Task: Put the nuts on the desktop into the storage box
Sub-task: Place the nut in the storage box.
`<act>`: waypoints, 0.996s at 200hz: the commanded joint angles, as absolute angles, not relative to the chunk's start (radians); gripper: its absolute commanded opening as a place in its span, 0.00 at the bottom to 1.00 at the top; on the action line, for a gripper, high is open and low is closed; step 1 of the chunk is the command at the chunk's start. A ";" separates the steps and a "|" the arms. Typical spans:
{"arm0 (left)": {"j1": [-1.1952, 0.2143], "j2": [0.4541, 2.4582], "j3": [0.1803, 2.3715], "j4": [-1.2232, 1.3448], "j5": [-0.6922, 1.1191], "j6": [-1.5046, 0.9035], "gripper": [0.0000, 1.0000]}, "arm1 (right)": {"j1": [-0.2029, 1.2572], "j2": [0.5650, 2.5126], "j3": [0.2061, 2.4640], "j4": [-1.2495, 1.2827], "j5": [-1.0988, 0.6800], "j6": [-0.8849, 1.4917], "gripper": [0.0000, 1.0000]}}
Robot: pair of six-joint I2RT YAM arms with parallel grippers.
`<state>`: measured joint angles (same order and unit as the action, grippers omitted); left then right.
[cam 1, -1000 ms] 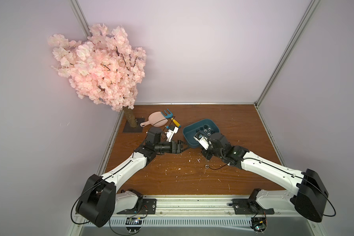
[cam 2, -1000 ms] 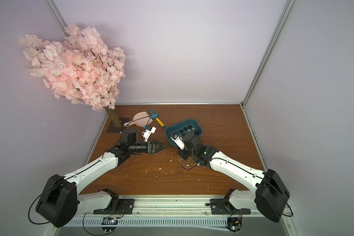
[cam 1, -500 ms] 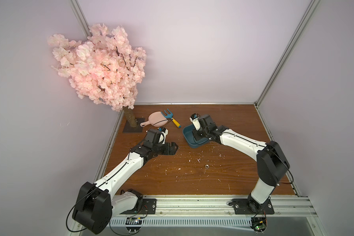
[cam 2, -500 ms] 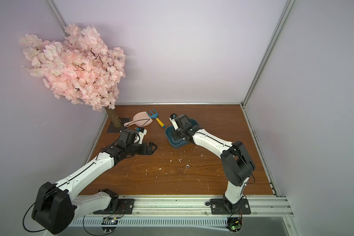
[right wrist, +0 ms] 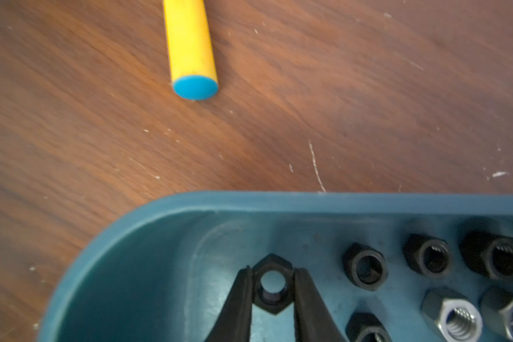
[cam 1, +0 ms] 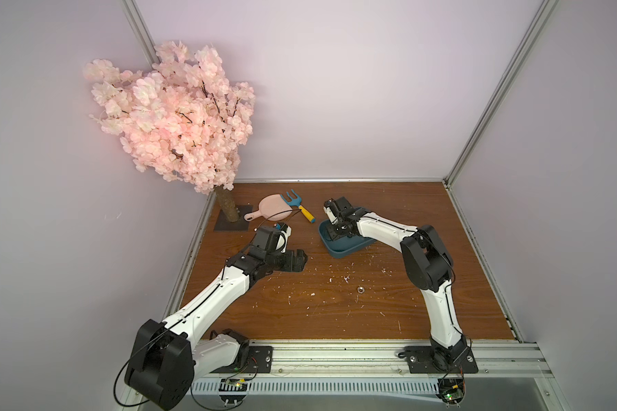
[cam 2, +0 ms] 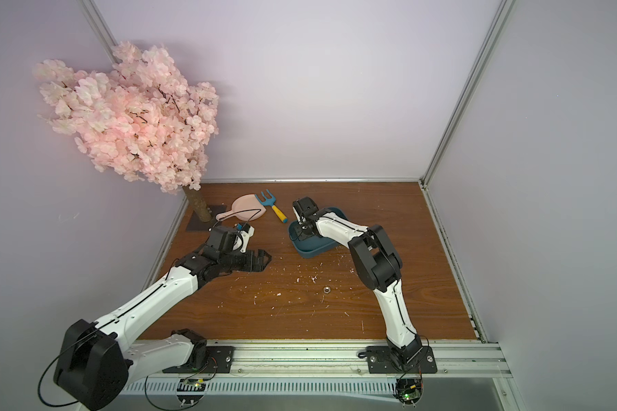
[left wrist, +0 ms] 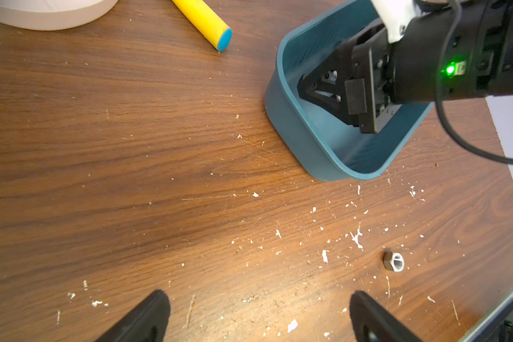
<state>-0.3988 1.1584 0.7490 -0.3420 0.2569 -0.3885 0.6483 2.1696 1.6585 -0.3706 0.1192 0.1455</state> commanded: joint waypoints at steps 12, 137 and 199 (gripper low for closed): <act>-0.390 1.169 0.743 -0.357 0.265 -0.380 0.98 | 0.634 2.162 1.653 -0.340 0.163 0.181 0.08; -0.390 1.186 0.739 -0.368 0.303 -0.377 0.98 | 0.613 2.129 1.590 -0.279 0.161 0.175 0.36; -0.390 1.176 0.725 -0.320 0.374 -0.416 0.98 | 0.610 1.950 1.455 -0.216 0.117 0.148 0.43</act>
<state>-0.3988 1.1820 0.7467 -0.3439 0.3183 -0.3927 0.6136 2.0907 1.4910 -0.2646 0.1448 0.1577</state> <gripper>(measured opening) 0.983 0.425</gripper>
